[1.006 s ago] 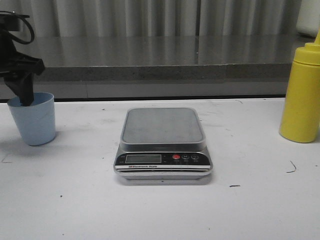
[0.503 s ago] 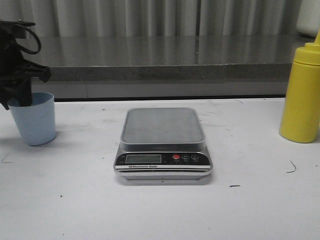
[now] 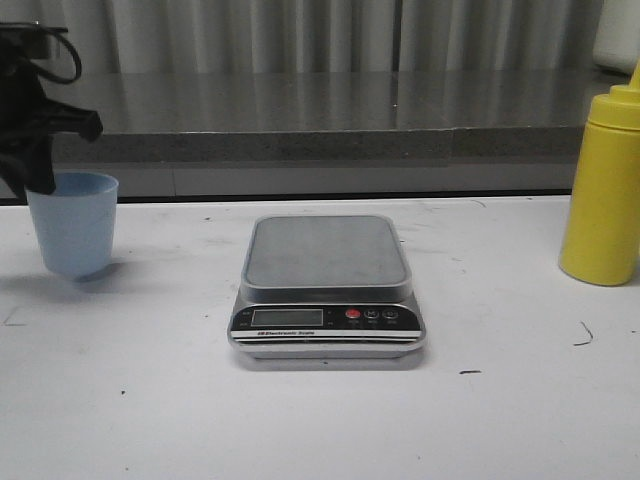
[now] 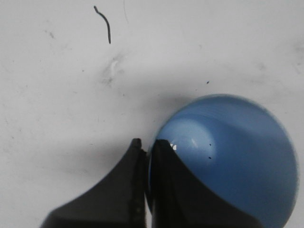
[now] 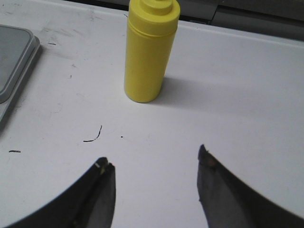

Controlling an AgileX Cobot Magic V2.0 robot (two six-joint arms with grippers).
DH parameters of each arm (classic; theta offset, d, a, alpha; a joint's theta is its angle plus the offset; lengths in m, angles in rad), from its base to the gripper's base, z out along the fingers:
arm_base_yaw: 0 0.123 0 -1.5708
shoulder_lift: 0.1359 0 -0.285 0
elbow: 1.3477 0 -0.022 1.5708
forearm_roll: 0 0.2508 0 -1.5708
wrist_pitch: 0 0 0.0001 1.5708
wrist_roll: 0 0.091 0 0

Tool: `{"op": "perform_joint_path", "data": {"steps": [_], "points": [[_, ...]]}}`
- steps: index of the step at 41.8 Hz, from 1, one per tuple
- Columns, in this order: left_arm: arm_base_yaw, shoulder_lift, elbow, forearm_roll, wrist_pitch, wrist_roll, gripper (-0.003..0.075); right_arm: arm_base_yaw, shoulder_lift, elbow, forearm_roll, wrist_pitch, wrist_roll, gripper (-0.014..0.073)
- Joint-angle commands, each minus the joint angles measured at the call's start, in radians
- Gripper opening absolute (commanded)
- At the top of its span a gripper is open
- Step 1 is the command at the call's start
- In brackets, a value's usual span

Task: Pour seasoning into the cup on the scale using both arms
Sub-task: 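Lift the cup with the left gripper and set it on the scale platform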

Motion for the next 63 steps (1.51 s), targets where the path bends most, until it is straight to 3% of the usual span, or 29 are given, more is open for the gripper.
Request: {"op": "perform_joint_path", "data": {"steps": [1,15,31,48,63], "points": [[-0.029,-0.101,-0.084,-0.024,0.017,-0.002,-0.002,-0.005,0.008,-0.032,-0.016,-0.061,-0.011,0.0419],[-0.245,-0.181,-0.195,-0.024,0.074,-0.002,-0.002,-0.005,0.008,-0.032,-0.016,-0.061,-0.011,0.0419],[-0.457,-0.1,-0.198,-0.018,-0.016,-0.002,-0.002,-0.005,0.008,-0.032,-0.016,-0.058,-0.011,0.0419],[-0.471,0.077,-0.31,0.021,-0.008,-0.142,-0.002,-0.005,0.008,-0.032,-0.016,-0.058,-0.011,0.0419],[-0.469,0.107,-0.326,0.038,0.008,-0.143,-0.0019,-0.005,0.008,-0.032,-0.016,-0.058,-0.011,0.0419]]}}
